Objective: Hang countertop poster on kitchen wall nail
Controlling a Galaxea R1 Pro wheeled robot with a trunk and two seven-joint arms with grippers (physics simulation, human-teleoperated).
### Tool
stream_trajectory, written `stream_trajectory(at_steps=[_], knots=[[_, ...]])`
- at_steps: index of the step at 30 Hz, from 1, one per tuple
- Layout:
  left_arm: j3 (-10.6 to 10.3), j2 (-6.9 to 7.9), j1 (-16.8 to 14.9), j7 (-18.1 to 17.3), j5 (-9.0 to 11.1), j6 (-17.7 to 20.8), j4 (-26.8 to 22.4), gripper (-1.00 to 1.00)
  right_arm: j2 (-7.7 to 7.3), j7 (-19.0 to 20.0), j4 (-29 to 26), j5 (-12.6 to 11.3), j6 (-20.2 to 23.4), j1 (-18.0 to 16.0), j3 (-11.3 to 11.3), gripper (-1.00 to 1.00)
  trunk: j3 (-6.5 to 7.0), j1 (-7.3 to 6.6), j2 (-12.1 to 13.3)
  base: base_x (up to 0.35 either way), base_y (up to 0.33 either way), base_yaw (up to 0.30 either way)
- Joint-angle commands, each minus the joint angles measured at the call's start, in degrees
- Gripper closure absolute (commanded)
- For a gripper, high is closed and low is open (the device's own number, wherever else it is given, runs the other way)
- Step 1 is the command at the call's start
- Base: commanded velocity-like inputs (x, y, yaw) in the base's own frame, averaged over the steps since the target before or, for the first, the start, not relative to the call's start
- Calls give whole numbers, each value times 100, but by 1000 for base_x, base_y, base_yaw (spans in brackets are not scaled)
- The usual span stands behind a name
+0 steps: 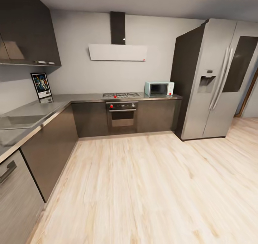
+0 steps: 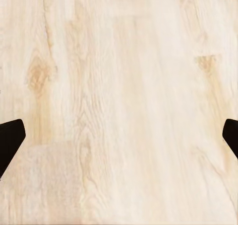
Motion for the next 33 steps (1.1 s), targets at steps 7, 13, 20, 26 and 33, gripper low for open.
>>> stream_trajectory(at_steps=[7,13,20,26,33], knots=[[5,-1,0,2,-3,-9,-7,-100,6,-3,4,-8,-18,-3,-5,-100,-5,3,-2,303,-182,286],[7,-1,2,3,-8,-9,-7,-100,16,-4,4,-12,-22,-3,-7,-100,-5,3,-2,272,-225,290],[9,-1,2,3,-9,-9,-7,-100,32,-6,4,1,-26,-3,5,-100,-5,3,-2,258,-243,291],[11,-1,1,3,-7,-9,-7,-100,37,-11,4,4,-27,-3,11,-100,-5,3,-2,255,-247,291],[11,23,4,3,-4,-9,-7,-100,38,-12,4,5,-34,-3,11,-100,-5,3,-2,254,-248,291]])
